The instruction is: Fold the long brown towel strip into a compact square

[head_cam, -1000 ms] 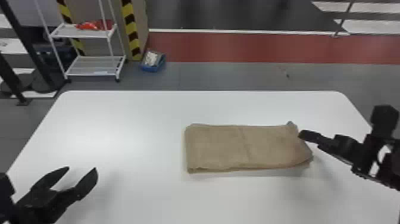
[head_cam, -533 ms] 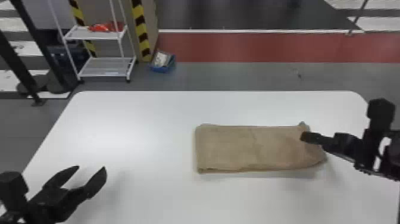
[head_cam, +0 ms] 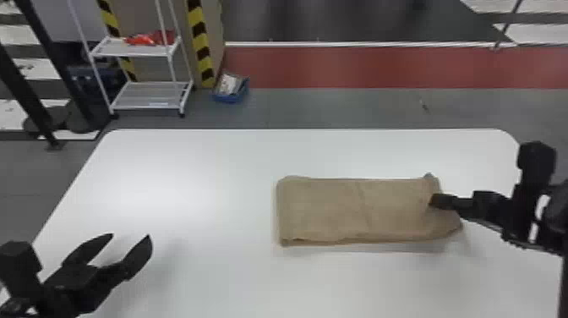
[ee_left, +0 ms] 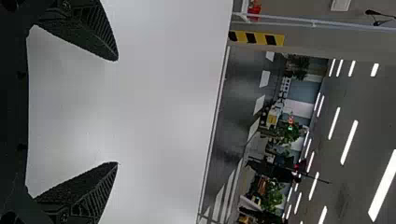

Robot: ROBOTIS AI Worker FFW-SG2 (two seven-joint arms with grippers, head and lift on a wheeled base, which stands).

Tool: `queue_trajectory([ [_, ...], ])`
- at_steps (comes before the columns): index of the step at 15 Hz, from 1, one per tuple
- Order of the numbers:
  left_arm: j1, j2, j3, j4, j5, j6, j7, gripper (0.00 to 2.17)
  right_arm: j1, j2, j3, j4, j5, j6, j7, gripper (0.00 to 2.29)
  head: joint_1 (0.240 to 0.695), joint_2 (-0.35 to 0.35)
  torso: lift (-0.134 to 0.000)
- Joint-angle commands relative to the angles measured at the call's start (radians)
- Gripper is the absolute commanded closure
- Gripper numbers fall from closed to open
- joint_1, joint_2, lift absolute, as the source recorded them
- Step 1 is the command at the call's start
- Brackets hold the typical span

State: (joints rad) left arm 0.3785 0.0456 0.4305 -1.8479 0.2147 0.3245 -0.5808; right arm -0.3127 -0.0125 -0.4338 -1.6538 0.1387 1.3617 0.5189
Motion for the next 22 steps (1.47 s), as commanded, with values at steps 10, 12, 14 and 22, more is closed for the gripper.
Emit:
queue_trajectory([
  [10, -0.012, 0.002, -0.002, 0.015, -0.002, 0.0, 0.004, 0.09, 0.043, -0.004, -0.123, -0.185, -0.255, 0.156, 0.004, 1.42, 0.695, 0.039, -0.125],
  [12, -0.013, 0.0, -0.007, 0.013, -0.003, 0.0, 0.004, 0.09, 0.047, -0.009, -0.172, -0.239, -0.298, 0.202, 0.004, 1.42, 0.695, 0.039, -0.125],
  [14, -0.013, 0.0, -0.007, 0.013, -0.003, 0.003, 0.004, 0.09, 0.053, -0.027, -0.223, -0.276, -0.349, 0.211, 0.006, 1.42, 0.695, 0.031, -0.125],
  [22, -0.003, -0.006, -0.016, -0.025, -0.011, 0.012, 0.003, 0.09, 0.069, 0.013, -0.258, -0.316, -0.522, 0.211, 0.03, 1.42, 0.695, -0.011, -0.125],
])
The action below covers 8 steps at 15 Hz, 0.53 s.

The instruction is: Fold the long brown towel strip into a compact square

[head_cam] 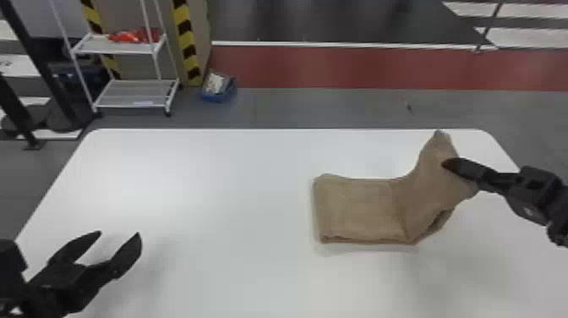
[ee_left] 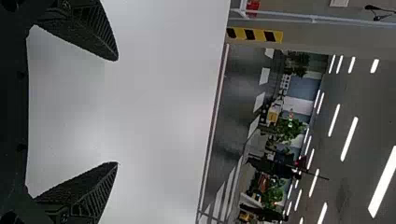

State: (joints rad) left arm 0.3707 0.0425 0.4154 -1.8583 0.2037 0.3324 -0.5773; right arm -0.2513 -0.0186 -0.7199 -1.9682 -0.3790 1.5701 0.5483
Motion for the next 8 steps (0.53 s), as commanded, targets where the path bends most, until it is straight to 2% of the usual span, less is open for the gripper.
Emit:
queue_trajectory([
  [1, 0.013, -0.004, 0.0, -0.027, 0.0, 0.011, 0.0, 0.09, 0.015, 0.019, 0.053, -0.001, -0.006, 0.002, 0.001, 1.42, 0.695, 0.001, -0.125],
  [3, 0.019, -0.004, 0.002, -0.039, -0.001, 0.017, 0.0, 0.09, 0.041, 0.019, 0.114, -0.001, -0.001, -0.006, 0.002, 1.42, 0.695, 0.041, -0.125],
  [8, 0.031, -0.001, 0.014, -0.051, 0.0, 0.017, -0.004, 0.09, 0.049, 0.019, 0.186, 0.0, 0.049, -0.092, -0.002, 1.42, 0.695, 0.091, -0.125],
])
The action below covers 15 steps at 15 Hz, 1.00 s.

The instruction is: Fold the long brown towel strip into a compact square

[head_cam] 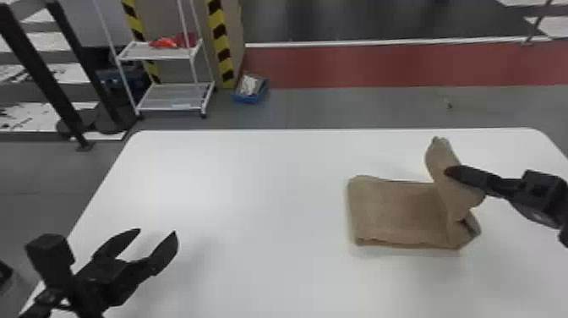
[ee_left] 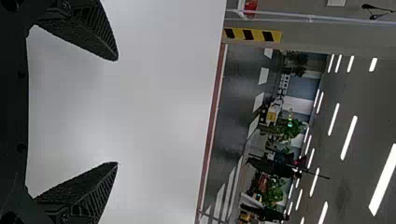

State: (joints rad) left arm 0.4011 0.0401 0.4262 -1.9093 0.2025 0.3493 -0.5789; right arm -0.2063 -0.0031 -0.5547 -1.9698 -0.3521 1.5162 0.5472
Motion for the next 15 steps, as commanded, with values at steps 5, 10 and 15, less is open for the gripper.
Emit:
queue_trajectory([
  [5, 0.002, 0.003, 0.006, 0.004, 0.006, -0.003, -0.007, 0.09, 0.038, 0.004, 0.102, 0.012, 0.047, -0.103, -0.003, 1.42, 0.695, 0.103, -0.125],
  [10, 0.002, 0.004, 0.014, 0.01, 0.009, -0.009, -0.009, 0.09, 0.068, 0.004, 0.19, 0.068, 0.067, -0.188, -0.003, 1.42, 0.695, 0.143, -0.125],
  [15, 0.002, 0.004, 0.016, 0.013, 0.009, -0.009, -0.01, 0.09, 0.087, 0.004, 0.234, 0.101, 0.061, -0.198, 0.002, 1.42, 0.695, 0.179, -0.125],
])
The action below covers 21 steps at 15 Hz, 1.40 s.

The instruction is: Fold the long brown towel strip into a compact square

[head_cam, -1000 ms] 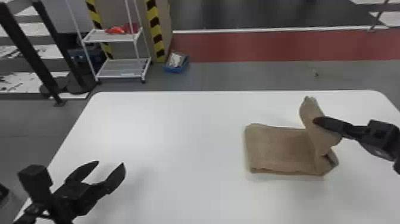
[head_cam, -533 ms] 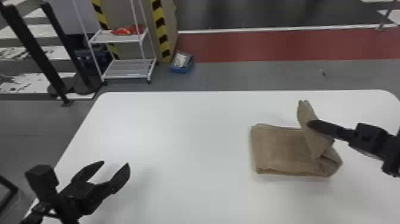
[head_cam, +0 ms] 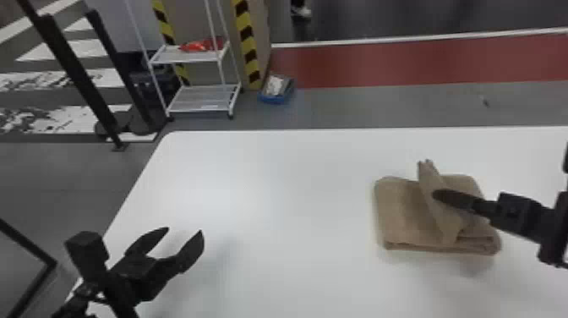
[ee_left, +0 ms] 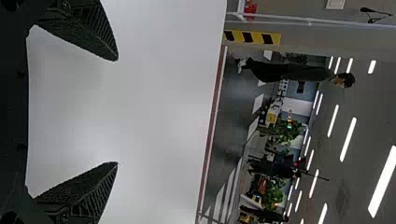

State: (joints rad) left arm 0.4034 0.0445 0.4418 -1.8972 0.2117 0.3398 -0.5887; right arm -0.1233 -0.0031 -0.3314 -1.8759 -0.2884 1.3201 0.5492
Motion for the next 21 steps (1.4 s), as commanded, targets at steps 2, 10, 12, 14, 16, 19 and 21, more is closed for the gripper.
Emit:
queue_trajectory([
  [2, 0.0, 0.0, 0.0, 0.003, 0.0, 0.0, 0.001, 0.09, 0.01, 0.004, 0.023, 0.014, 0.0, -0.005, 0.011, 1.27, 0.695, 0.188, -0.125],
  [10, 0.0, 0.0, -0.003, 0.007, -0.002, -0.003, 0.003, 0.09, 0.037, 0.004, 0.005, 0.029, -0.1, -0.048, 0.066, 0.07, 0.695, 0.214, -0.125],
  [12, 0.0, 0.0, -0.005, 0.007, -0.002, -0.003, 0.003, 0.09, 0.037, 0.004, -0.02, 0.029, -0.121, -0.057, 0.063, 0.07, 0.695, 0.222, -0.125],
  [14, 0.0, 0.002, -0.003, 0.009, -0.002, -0.006, 0.001, 0.09, 0.022, 0.004, -0.051, 0.029, -0.12, -0.081, 0.048, 0.14, 0.695, 0.216, -0.125],
  [16, 0.0, 0.002, -0.002, 0.01, -0.002, -0.009, 0.001, 0.09, -0.001, 0.004, -0.092, 0.032, -0.109, -0.094, 0.044, 0.87, 0.695, 0.191, -0.125],
  [19, -0.005, 0.002, -0.003, 0.02, -0.002, -0.009, 0.001, 0.09, -0.002, 0.004, -0.101, 0.012, -0.021, -0.112, 0.017, 2.12, 0.695, 0.159, -0.125],
  [21, -0.011, 0.003, -0.003, 0.026, -0.002, -0.009, 0.001, 0.09, 0.001, 0.004, -0.043, -0.008, 0.132, -0.121, -0.009, 2.12, 0.695, 0.139, -0.125],
])
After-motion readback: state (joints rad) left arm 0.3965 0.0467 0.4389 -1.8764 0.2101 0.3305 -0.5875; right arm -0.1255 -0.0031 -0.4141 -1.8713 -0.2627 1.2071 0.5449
